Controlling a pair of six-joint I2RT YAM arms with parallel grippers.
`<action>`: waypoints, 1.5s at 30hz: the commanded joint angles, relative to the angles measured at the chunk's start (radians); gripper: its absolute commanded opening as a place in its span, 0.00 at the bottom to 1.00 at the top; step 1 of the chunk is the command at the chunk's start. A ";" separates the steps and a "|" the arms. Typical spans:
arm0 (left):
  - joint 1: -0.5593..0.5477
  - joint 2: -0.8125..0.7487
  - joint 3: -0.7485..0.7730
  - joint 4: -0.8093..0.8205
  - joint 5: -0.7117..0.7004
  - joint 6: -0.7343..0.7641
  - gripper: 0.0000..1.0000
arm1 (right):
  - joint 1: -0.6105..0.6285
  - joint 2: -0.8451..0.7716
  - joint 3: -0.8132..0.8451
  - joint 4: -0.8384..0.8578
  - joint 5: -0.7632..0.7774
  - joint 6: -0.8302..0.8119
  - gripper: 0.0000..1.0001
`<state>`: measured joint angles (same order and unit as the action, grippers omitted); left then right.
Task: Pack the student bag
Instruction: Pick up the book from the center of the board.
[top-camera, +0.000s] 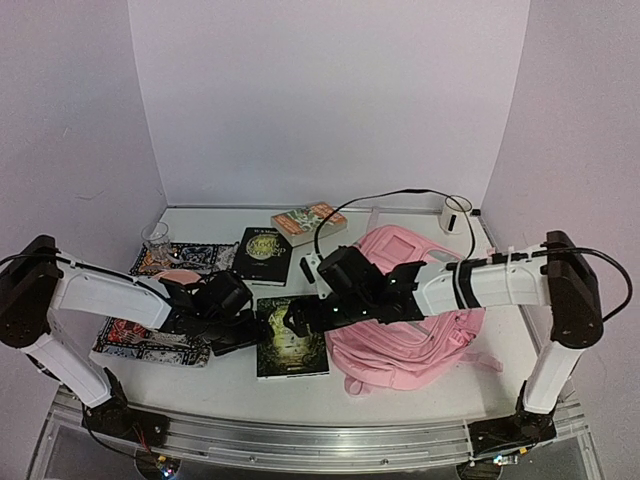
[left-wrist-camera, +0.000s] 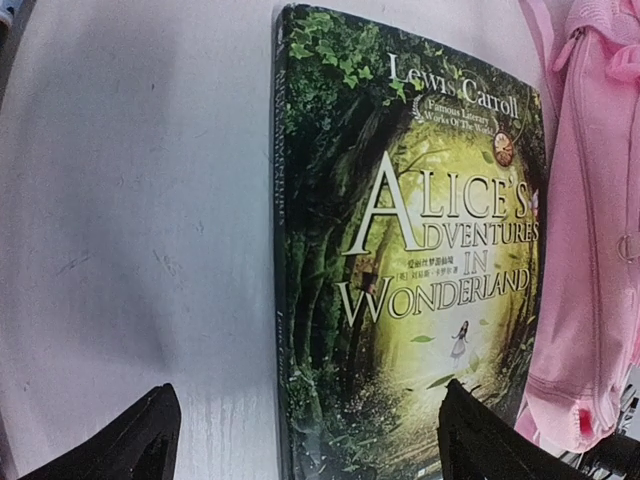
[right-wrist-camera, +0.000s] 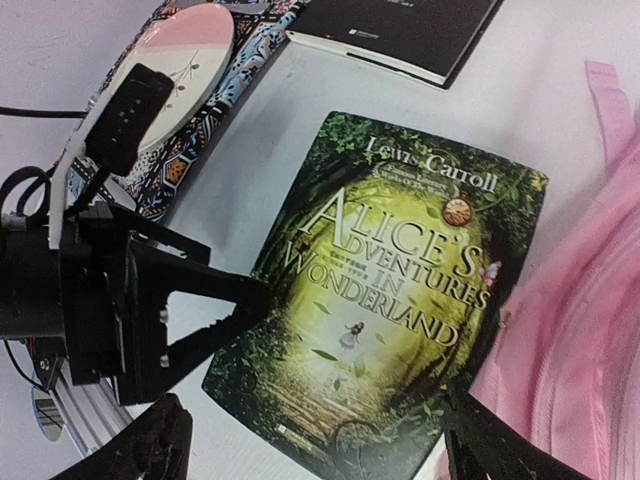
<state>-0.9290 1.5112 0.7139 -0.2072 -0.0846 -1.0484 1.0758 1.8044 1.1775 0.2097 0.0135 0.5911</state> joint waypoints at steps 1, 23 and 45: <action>0.009 0.035 0.002 0.086 0.046 0.011 0.88 | -0.026 0.106 0.074 -0.031 -0.072 0.013 0.84; 0.009 0.103 0.006 0.141 0.119 0.009 0.84 | -0.139 0.262 0.026 -0.086 -0.115 0.082 0.85; 0.005 -0.197 -0.169 0.533 0.157 -0.148 0.76 | -0.140 0.270 -0.046 0.134 -0.328 0.149 0.80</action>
<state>-0.9199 1.4047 0.5479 0.1539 0.0845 -1.1638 0.9199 2.0502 1.1813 0.3957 -0.2398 0.6962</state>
